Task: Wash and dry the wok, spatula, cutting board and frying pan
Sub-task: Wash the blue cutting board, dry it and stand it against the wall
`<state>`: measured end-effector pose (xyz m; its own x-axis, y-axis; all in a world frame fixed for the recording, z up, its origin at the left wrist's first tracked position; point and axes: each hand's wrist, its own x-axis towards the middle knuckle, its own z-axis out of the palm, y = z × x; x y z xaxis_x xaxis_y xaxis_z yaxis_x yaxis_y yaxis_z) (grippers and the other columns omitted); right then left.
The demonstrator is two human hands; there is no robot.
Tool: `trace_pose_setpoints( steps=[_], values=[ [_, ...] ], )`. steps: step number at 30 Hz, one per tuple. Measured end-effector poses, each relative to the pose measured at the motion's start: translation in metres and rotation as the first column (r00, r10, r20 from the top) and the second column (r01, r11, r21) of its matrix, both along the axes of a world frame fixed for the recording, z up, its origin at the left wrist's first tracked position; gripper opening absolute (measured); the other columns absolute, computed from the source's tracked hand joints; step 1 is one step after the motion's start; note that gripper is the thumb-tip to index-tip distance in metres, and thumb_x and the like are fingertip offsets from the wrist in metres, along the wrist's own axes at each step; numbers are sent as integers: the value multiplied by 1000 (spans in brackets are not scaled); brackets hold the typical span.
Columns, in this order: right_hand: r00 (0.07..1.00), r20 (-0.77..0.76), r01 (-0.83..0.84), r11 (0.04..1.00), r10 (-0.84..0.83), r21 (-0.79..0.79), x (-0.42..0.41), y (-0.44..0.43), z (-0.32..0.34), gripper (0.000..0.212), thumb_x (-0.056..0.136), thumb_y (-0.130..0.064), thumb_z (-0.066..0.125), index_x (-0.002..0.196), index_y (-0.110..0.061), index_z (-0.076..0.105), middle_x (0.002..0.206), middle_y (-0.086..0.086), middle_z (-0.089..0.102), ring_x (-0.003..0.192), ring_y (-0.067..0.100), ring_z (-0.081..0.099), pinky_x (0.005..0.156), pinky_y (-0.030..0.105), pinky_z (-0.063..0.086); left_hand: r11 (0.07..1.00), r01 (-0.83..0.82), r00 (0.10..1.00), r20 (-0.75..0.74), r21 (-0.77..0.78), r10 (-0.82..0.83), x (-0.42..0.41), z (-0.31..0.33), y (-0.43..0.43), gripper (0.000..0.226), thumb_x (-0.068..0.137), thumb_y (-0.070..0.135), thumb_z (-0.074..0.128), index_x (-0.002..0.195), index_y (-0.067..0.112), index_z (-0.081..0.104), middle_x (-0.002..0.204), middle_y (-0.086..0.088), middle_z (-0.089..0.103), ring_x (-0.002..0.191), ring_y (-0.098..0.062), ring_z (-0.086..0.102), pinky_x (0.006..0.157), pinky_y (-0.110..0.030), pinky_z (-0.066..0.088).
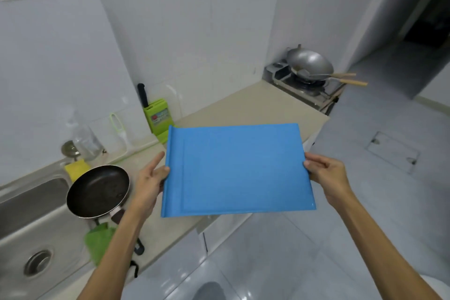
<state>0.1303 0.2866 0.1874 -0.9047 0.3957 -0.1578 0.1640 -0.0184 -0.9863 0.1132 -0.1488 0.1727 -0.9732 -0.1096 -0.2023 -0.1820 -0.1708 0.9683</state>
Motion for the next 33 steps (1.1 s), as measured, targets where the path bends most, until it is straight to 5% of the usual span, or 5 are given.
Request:
trace_pose_setpoints(
  steps=[5,12,19,26,33],
  values=[
    [998,48,20,993,-26,117,-56,52,-9,22,90,4,67,108,-8,71,86,2,78,79,16,75,67,28,60,994,71,997,-14,-88,-73,-64,-10,53,40,100,0,49,125,26,67,107,4,77,89,-14,72,64,-26,57],
    [991,122,37,991,-53,128,-169,100,-23,22,90,3,67,107,-11,71,95,8,77,84,20,75,71,33,61,994,56,998,12,-91,-55,-170,-30,99,41,99,1,52,133,22,64,117,4,74,100,-14,72,71,-25,58],
    [979,203,-85,954,26,287,-292,147,-34,31,86,10,64,109,-9,74,94,4,77,87,21,74,79,40,62,887,138,990,51,-440,-129,-269,-44,145,44,94,-11,51,123,23,50,89,18,77,88,-3,71,73,-19,52],
    [979,195,-140,900,62,413,-410,173,-60,28,83,9,68,106,-7,75,89,6,75,86,22,73,84,48,61,825,42,999,43,-564,-22,-331,-61,178,50,83,-20,53,105,24,51,86,-3,75,82,-26,70,73,-42,55],
    [932,211,-363,756,296,544,-559,177,-76,30,89,1,56,104,-14,77,70,-6,69,71,21,67,72,38,57,762,-168,976,1,-626,216,-403,-65,216,44,78,-23,58,106,11,55,94,1,62,72,-17,65,59,-18,52]
  ],
)
